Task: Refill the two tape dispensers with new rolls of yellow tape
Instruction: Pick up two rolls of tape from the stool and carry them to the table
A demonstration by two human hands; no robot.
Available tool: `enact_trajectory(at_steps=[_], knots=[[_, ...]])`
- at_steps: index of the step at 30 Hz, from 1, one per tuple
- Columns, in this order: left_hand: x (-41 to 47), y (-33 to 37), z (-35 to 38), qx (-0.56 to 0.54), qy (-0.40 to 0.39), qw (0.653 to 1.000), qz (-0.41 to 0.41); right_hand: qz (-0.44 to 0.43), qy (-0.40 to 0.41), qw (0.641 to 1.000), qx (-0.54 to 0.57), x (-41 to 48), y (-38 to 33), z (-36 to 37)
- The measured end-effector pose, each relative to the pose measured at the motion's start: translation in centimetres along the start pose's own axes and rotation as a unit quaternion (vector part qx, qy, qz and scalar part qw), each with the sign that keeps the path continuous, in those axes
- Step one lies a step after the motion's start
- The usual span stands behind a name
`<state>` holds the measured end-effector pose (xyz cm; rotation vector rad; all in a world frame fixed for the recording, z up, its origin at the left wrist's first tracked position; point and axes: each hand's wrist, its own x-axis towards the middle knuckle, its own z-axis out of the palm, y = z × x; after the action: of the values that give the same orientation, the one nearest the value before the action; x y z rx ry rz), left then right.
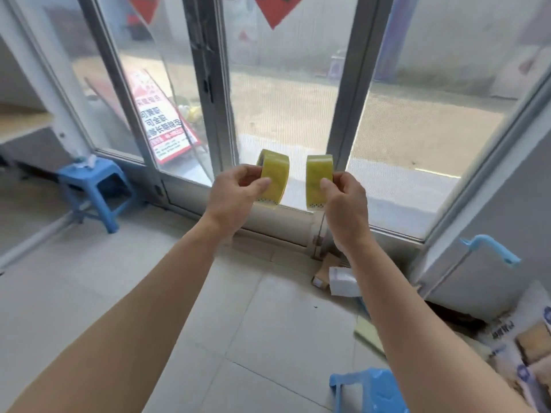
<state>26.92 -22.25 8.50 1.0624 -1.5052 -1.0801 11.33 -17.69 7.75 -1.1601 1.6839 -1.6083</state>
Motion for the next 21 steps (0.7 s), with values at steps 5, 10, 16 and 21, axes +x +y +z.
enact_trajectory(at_steps=[5,10,16,21], knots=[[2.4,-1.6,-8.2,-0.035,0.071,0.996,-0.026,0.003,-0.104,0.994,0.036,2.1,-1.7,8.9],[3.9,-2.7,-14.5,-0.067,0.157,0.985,-0.039,0.03,-0.197,0.976,0.088,3.7,-3.1,15.9],[6.9,-4.4,-19.1,-0.064,0.25,0.965,-0.047,0.015,-0.292,0.952,0.093,7.2,-3.4,23.0],[11.0,-5.0,-20.0,-0.036,0.306,0.951,-0.034,0.002,-0.35,0.93,0.109,12.4,-3.1,27.4]])
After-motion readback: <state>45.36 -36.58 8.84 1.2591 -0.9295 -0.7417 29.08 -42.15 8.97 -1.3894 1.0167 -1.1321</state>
